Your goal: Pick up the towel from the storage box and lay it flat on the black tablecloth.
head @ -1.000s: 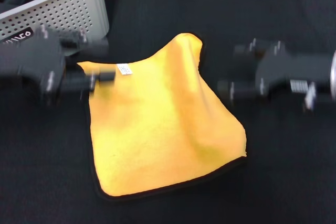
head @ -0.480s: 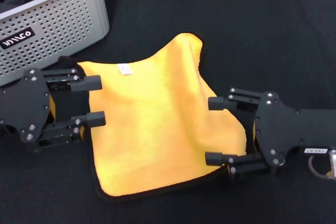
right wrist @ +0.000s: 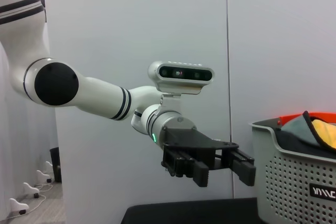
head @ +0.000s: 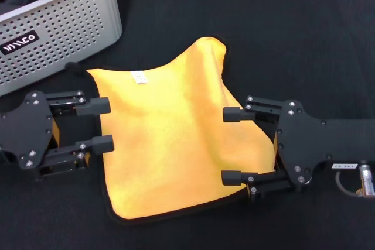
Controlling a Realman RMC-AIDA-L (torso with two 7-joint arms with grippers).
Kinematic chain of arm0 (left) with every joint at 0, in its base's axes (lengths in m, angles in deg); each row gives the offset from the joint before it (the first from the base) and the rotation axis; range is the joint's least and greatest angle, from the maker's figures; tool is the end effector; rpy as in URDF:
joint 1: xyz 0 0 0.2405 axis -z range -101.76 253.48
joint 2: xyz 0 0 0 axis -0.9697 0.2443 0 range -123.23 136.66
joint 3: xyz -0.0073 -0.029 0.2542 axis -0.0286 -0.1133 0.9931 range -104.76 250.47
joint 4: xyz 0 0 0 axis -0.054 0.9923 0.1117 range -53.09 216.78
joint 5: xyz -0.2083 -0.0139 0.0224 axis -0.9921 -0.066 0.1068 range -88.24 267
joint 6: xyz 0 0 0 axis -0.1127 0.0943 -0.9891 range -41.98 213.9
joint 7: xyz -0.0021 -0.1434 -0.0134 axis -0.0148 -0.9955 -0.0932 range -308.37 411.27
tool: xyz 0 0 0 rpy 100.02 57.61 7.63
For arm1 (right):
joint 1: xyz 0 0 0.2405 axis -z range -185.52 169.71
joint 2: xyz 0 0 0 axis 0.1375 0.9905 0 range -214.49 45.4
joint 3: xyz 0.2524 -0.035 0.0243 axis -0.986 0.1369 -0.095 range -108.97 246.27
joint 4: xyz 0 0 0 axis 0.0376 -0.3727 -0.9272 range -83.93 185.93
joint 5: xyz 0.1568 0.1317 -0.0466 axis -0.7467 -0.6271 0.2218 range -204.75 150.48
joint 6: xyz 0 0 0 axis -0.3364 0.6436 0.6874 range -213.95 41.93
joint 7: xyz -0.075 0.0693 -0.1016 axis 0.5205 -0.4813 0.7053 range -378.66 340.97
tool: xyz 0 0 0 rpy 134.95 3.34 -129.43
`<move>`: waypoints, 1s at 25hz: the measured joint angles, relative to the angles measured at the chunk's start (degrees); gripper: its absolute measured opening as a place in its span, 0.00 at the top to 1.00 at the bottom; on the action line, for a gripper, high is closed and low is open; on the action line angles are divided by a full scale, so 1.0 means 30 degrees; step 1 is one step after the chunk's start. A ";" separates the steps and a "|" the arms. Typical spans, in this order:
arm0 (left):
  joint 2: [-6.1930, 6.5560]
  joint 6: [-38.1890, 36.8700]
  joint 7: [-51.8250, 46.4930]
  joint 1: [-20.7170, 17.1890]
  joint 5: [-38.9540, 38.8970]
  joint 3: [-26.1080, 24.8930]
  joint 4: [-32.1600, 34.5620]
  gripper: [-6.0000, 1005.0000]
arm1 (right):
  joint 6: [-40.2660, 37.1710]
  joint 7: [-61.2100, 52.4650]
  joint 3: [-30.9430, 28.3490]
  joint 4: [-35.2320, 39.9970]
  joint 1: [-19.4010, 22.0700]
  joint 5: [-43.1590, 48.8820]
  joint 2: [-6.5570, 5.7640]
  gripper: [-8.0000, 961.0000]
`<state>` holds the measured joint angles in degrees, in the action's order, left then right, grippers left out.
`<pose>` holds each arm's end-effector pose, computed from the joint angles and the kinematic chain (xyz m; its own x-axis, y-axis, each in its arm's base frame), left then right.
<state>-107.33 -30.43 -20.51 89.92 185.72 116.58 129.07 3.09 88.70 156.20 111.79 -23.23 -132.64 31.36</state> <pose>-0.2778 0.2345 0.0750 0.7244 0.1145 0.6799 0.2332 -0.9687 -0.0854 0.1726 0.2648 -0.0188 0.7618 0.0274 -0.6473 0.0114 -0.9995 -0.0289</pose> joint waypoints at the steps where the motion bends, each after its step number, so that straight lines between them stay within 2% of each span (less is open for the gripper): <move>1: 0.0010 -0.0004 0.0022 -0.0064 0.0000 0.0000 -0.0031 0.44 | 0.0013 0.0005 -0.0010 -0.0118 -0.0068 -0.0025 0.0000 0.08; 25: 0.0048 -0.0024 0.0754 -0.0105 0.0011 -0.0013 -0.0554 0.42 | 0.0078 0.0095 0.0261 -0.1212 -0.0873 -0.0299 0.0089 0.08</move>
<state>-107.18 -30.50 -18.25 89.60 185.76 116.54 127.41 3.32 88.99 156.98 108.16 -25.85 -133.54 31.63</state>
